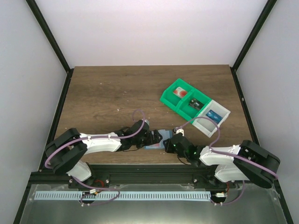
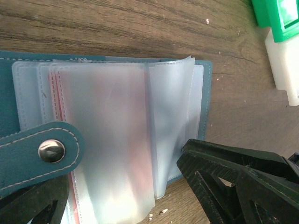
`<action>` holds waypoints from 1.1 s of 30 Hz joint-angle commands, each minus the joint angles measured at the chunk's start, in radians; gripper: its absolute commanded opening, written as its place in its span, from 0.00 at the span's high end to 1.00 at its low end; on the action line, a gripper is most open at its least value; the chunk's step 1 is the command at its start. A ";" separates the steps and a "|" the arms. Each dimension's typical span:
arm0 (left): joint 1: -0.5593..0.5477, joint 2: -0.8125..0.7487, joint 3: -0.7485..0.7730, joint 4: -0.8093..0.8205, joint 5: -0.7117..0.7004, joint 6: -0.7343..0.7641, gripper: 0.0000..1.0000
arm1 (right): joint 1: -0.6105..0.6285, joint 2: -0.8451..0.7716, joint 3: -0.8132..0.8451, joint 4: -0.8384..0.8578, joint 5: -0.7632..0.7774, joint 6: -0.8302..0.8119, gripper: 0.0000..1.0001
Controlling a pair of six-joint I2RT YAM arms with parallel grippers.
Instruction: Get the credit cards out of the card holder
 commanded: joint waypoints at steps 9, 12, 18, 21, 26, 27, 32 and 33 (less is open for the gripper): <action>-0.016 0.059 0.080 0.122 0.091 0.011 0.00 | -0.002 0.035 -0.043 -0.083 -0.015 0.017 0.78; -0.022 0.056 0.098 0.104 0.087 0.015 0.00 | -0.002 0.034 -0.044 -0.083 -0.014 0.017 0.78; -0.026 0.009 0.067 0.152 0.089 -0.012 0.00 | -0.002 0.018 -0.053 -0.084 -0.012 0.023 0.78; -0.029 0.007 0.065 0.157 0.097 -0.018 0.00 | -0.002 -0.001 -0.056 -0.095 -0.006 0.026 0.78; -0.040 0.021 0.076 0.152 0.102 -0.018 0.00 | -0.002 -0.044 -0.049 -0.136 0.012 0.026 0.78; -0.042 0.020 0.077 0.148 0.097 -0.016 0.00 | -0.003 -0.058 -0.049 -0.141 0.014 0.024 0.78; -0.044 0.024 0.077 0.156 0.101 -0.014 0.00 | -0.003 -0.093 -0.054 -0.163 0.023 0.027 0.76; -0.046 0.027 0.079 0.159 0.104 -0.014 0.00 | -0.003 -0.100 -0.053 -0.168 0.025 0.028 0.76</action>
